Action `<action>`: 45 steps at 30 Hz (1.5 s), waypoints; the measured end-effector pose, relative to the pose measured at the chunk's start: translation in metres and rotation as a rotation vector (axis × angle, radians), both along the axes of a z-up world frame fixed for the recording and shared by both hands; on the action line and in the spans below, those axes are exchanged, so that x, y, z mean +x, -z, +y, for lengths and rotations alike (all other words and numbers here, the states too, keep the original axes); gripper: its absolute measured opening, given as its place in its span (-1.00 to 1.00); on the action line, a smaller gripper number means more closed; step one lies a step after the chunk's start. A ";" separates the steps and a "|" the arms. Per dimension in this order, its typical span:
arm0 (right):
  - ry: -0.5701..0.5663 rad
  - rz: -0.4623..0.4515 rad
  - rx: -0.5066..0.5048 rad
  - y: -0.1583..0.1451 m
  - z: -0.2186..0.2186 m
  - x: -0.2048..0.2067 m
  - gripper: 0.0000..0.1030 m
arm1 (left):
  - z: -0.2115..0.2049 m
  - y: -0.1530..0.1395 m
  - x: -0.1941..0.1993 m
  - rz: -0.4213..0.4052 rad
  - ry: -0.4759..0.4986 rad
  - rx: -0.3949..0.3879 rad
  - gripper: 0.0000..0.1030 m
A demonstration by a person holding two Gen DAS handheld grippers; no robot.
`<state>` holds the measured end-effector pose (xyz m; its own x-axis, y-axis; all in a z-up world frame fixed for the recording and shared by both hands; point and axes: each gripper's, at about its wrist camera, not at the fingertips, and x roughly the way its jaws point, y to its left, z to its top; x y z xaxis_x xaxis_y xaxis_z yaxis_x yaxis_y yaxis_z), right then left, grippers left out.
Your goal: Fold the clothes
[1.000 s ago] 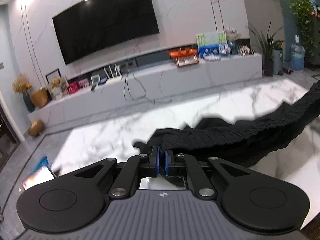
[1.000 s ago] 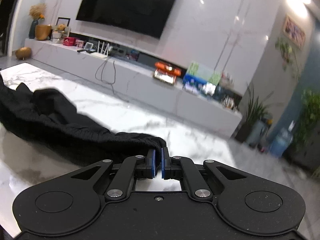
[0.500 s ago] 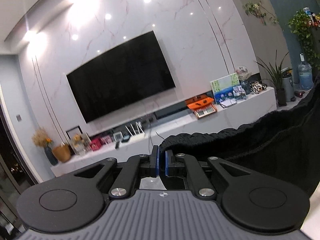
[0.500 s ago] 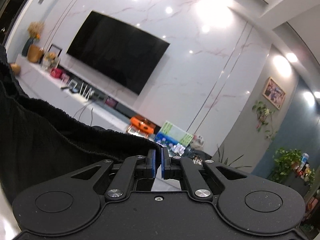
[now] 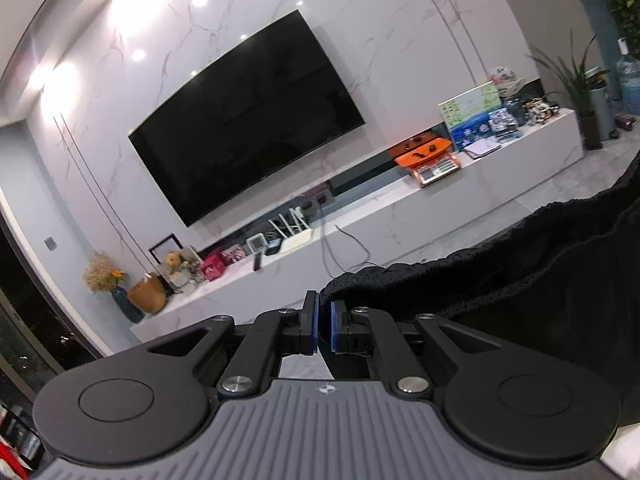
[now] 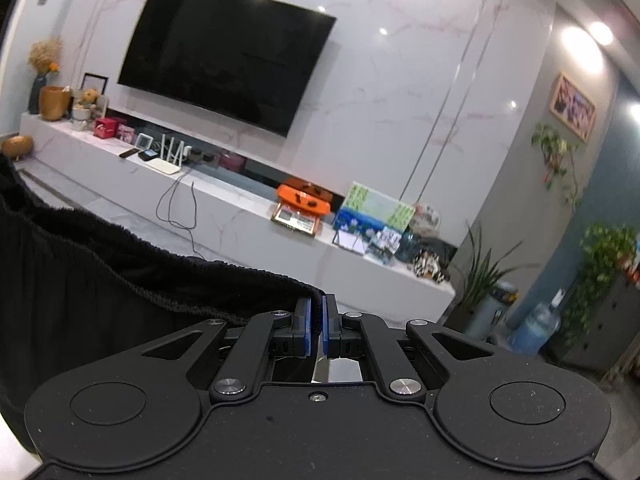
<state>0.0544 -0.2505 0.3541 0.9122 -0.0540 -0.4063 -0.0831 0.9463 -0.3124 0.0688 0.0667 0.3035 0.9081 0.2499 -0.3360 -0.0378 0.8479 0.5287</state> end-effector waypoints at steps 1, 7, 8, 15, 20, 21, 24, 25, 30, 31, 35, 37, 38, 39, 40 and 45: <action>0.009 -0.005 0.016 0.000 0.000 0.006 -0.95 | 0.000 -0.005 0.006 -0.022 -0.009 0.012 -0.90; 0.029 -0.127 0.024 -0.003 0.011 0.031 -0.95 | 0.000 -0.026 0.021 -0.100 -0.020 -0.011 -0.90; 0.027 -0.134 0.018 -0.003 0.011 0.032 -0.95 | 0.001 -0.024 0.021 -0.087 -0.014 -0.011 -0.90; -0.024 0.014 -0.020 0.033 0.004 0.027 -0.95 | 0.005 0.045 0.002 0.130 0.057 0.025 -0.90; -0.046 0.231 -0.029 0.109 -0.006 0.011 -0.95 | 0.003 0.119 -0.022 0.313 0.115 0.003 -0.90; -0.045 0.251 -0.030 0.118 -0.006 0.008 -0.95 | 0.002 0.134 -0.028 0.347 0.124 0.001 -0.90; -0.042 0.356 -0.029 0.168 -0.009 -0.009 -0.95 | 0.003 0.175 -0.047 0.439 0.146 0.003 -0.90; -0.041 0.382 -0.027 0.181 -0.009 -0.015 -0.95 | 0.004 0.184 -0.052 0.462 0.149 0.001 -0.90; -0.037 0.508 0.024 0.238 -0.016 -0.043 -0.95 | 0.016 0.229 -0.083 0.544 0.141 -0.061 -0.91; -0.038 0.516 0.038 0.243 -0.018 -0.046 -0.95 | 0.019 0.232 -0.088 0.548 0.140 -0.068 -0.91; -0.037 0.551 0.098 0.261 -0.028 -0.062 -0.95 | 0.029 0.242 -0.105 0.570 0.141 -0.122 -0.91; -0.032 0.567 0.128 0.266 -0.033 -0.067 -0.95 | 0.034 0.247 -0.109 0.580 0.145 -0.144 -0.91; -0.028 0.581 0.152 0.272 -0.036 -0.070 -0.95 | 0.035 0.251 -0.111 0.584 0.147 -0.145 -0.91; -0.024 0.586 0.164 0.274 -0.039 -0.071 -0.95 | 0.034 0.255 -0.114 0.586 0.151 -0.137 -0.91; -0.019 0.594 0.185 0.281 -0.041 -0.074 -0.95 | 0.034 0.260 -0.116 0.588 0.154 -0.130 -0.91; -0.023 0.580 0.218 0.298 -0.048 -0.086 -0.95 | 0.031 0.276 -0.124 0.595 0.165 -0.085 -0.91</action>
<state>-0.0316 -0.2986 0.0560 0.5390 0.1029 -0.8360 -0.2022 0.9793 -0.0098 -0.0548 0.0975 0.0275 0.5833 0.0726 -0.8090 0.3781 0.8573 0.3495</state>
